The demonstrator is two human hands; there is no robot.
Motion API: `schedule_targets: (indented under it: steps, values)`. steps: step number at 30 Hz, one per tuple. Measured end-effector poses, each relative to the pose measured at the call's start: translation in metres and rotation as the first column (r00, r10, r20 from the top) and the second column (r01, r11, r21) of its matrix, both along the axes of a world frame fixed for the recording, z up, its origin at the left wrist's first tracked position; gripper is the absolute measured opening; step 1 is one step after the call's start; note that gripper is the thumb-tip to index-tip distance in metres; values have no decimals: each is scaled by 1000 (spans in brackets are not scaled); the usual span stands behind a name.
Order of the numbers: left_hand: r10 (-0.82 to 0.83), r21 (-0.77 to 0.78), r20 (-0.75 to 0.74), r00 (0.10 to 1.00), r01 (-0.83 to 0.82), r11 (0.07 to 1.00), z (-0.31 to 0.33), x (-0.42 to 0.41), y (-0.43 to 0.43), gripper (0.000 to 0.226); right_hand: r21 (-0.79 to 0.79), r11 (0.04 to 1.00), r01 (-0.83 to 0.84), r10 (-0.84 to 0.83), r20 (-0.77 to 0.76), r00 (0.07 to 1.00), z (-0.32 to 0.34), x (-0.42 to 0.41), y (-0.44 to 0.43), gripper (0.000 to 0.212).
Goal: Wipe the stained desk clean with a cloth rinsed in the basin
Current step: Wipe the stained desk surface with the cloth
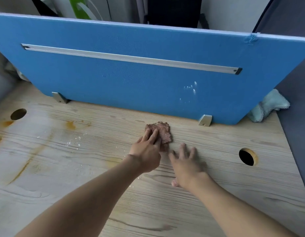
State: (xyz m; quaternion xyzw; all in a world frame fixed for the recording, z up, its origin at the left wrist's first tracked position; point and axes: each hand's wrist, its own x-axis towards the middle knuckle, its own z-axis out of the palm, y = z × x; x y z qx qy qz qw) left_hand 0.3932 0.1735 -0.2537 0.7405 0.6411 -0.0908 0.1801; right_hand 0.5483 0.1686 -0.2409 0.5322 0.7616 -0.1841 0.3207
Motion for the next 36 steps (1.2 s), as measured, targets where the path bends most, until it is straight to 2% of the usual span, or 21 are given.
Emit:
schedule_targets:
  steps: [3, 10, 15, 18, 22, 28, 33, 36]
  values:
    - [61, -6, 14, 998, -61, 998, -6, -12, 12, 72, 7, 1000, -14, 14, 5, 1000, -7, -1, 0, 108]
    - [-77, -33, -45, 996, 75, 997, -6, 5, -3, 71, -9, 1000, -2, 3, 14, 1000, -1, -2, -2, 106]
    - [49, -54, -100, 994, -54, 997, -10, -7, 3, 69, -20, 1000, -10, 11, 32, 999, -1, -4, 0, 105]
    - [117, -25, -75, 990, -119, 993, -9, 9, 1, 69, -15, 1000, -8, 9, 20, 1000, -4, -3, 0, 105]
    - [-26, -30, -66, 998, 24, 999, -7, 20, -14, 63, -5, 1000, -13, 13, -13, 1000, -9, -2, 0, 108]
    - [133, -33, 10, 991, -133, 991, -7, -8, -2, 59, -8, 1000, -22, 22, 5, 1000, -7, -1, -1, 104]
    - [25, -41, 25, 999, -24, 999, -2, 11, -23, 57, -16, 1000, 0, 0, -18, 1000, -4, 1, -3, 101]
    - [83, -42, 10, 996, -83, 996, 0, -9, -14, 57, -6, 1000, -15, 15, -8, 1000, -4, 2, -3, 102]
